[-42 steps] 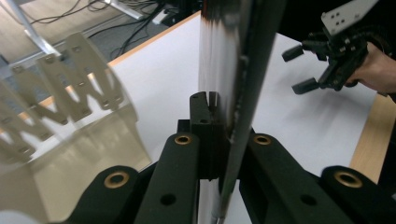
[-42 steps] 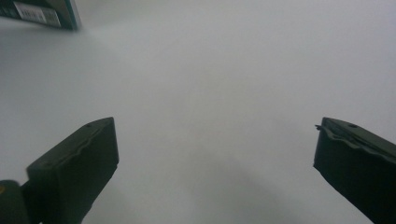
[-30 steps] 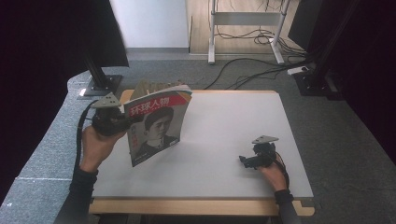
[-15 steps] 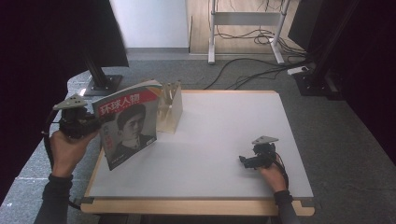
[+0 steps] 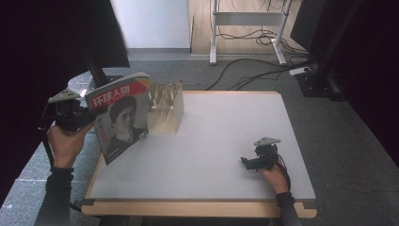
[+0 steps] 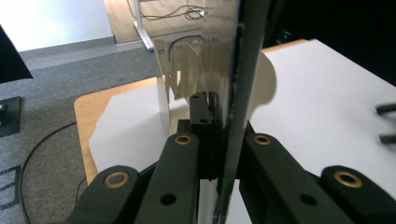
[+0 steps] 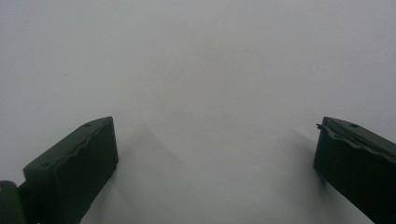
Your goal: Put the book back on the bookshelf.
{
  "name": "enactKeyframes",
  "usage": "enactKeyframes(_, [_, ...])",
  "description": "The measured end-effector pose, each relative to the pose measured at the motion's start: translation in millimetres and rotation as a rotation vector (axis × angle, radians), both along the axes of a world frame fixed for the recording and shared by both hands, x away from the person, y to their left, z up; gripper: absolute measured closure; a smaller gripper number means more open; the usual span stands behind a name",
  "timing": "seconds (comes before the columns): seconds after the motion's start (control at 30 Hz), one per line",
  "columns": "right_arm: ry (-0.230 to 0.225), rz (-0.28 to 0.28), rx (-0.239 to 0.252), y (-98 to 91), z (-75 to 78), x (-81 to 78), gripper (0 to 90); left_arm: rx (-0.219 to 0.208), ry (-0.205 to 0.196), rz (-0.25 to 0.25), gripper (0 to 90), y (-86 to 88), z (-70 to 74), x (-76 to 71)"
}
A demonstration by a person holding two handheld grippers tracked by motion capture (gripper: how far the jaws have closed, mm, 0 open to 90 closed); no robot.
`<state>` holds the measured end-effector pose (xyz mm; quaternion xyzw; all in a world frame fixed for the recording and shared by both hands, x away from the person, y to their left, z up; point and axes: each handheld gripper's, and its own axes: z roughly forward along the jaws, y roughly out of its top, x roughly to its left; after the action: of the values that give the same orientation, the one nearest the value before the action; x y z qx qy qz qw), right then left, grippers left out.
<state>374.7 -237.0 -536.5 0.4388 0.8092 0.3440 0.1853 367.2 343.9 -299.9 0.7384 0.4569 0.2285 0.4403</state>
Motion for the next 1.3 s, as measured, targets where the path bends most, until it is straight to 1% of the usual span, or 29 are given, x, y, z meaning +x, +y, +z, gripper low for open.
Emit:
enactKeyframes(0.07, [0.0,0.001,-0.001,0.0,0.0,0.0,0.0,0.0,-0.005,0.01,87.0,-3.6,-2.1,8.0])
enactKeyframes(0.13, [-0.001,0.001,-0.001,0.0,0.0,-0.1,0.0,-0.001,-0.011,0.022,87.0,-8.0,-5.3,19.4])
enactKeyframes(0.27, [0.0,0.001,-0.001,0.0,0.0,-0.1,0.0,-0.007,-0.018,0.041,87.0,-14.3,-9.8,34.4])
enactKeyframes(0.33, [0.002,0.001,-0.002,-0.1,0.1,-0.1,0.0,-0.003,-0.022,0.051,86.9,-18.6,-12.3,43.5])
enactKeyframes(0.53, [0.001,0.001,-0.001,-0.1,0.0,0.0,0.0,-0.047,-0.045,0.075,86.9,-27.7,-21.5,65.0])
enactKeyframes(0.63, [0.0,0.002,-0.001,-0.2,0.0,0.0,0.0,-0.043,-0.069,0.079,86.9,-33.2,-29.1,72.9])
enactKeyframes(0.67, [0.0,0.002,-0.001,-0.2,0.0,-0.1,0.0,-0.043,-0.065,0.074,86.8,-34.9,-32.4,75.1])
enactKeyframes(0.7, [-0.001,0.003,-0.001,-0.3,0.0,0.0,0.0,-0.044,-0.057,0.064,86.7,-35.8,-35.3,76.7])
enactKeyframes(0.77, [-0.001,0.003,-0.001,-0.3,0.0,0.0,0.0,-0.024,-0.037,0.035,86.3,-36.7,-36.6,76.3])
enactKeyframes(0.8, [0.0,0.003,-0.001,-0.3,0.0,0.0,0.0,-0.015,-0.015,0.017,86.0,-36.2,-35.0,75.3])
enactKeyframes(0.83, [0.0,0.003,-0.001,-0.2,0.0,0.0,0.0,0.009,0.024,-0.005,85.2,-35.3,-31.7,73.7])
enactKeyframes(0.9, [0.0,0.002,-0.002,-0.2,0.0,0.0,0.0,0.055,0.069,-0.018,84.5,-35.6,-28.3,71.8])
enactKeyframes(0.93, [0.0,0.002,-0.002,-0.1,0.0,-0.1,0.0,0.074,0.121,-0.038,83.9,-35.0,-26.2,71.6])
enactKeyframes(0.97, [0.0,0.002,-0.002,-0.1,0.0,0.0,0.0,0.092,0.146,-0.041,83.5,-35.3,-25.2,70.7])
enactKeyframes(1.0, [0.0,0.002,-0.002,-0.1,0.0,0.0,0.0,0.099,0.172,-0.046,83.2,-35.2,-24.6,70.4])
enactKeyframes(1.03, [0.0,0.002,-0.002,-0.1,0.0,0.0,0.0,0.115,0.204,-0.064,82.9,-35.4,-24.5,70.3])
enactKeyframes(1.07, [-0.001,0.001,-0.001,0.0,-0.1,0.0,0.0,0.134,0.2,-0.065,83.5,-35.8,-24.9,69.2])
enactKeyframes(1.1, [0.001,0.002,-0.002,-0.1,0.0,0.0,0.0,0.134,0.194,-0.053,85.4,-35.2,-25.2,68.4])
enactKeyframes(1.13, [0.0,0.002,-0.001,-0.1,0.0,0.0,0.0,0.11,0.183,-0.047,86.3,-33.8,-26.0,68.4])
enactKeyframes(1.2, [0.001,0.002,-0.001,-0.1,0.0,0.0,0.0,0.09,0.132,-0.021,86.9,-32.7,-27.3,67.6])
enactKeyframes(1.23, [0.001,0.002,-0.001,-0.1,0.0,0.0,0.0,0.067,0.1,-0.012,87.1,-31.9,-28.9,68.3])
enactKeyframes(1.3, [0.001,0.002,-0.001,-0.2,0.0,0.0,0.0,0.051,0.064,0.0,87.1,-32.8,-32.4,70.3])
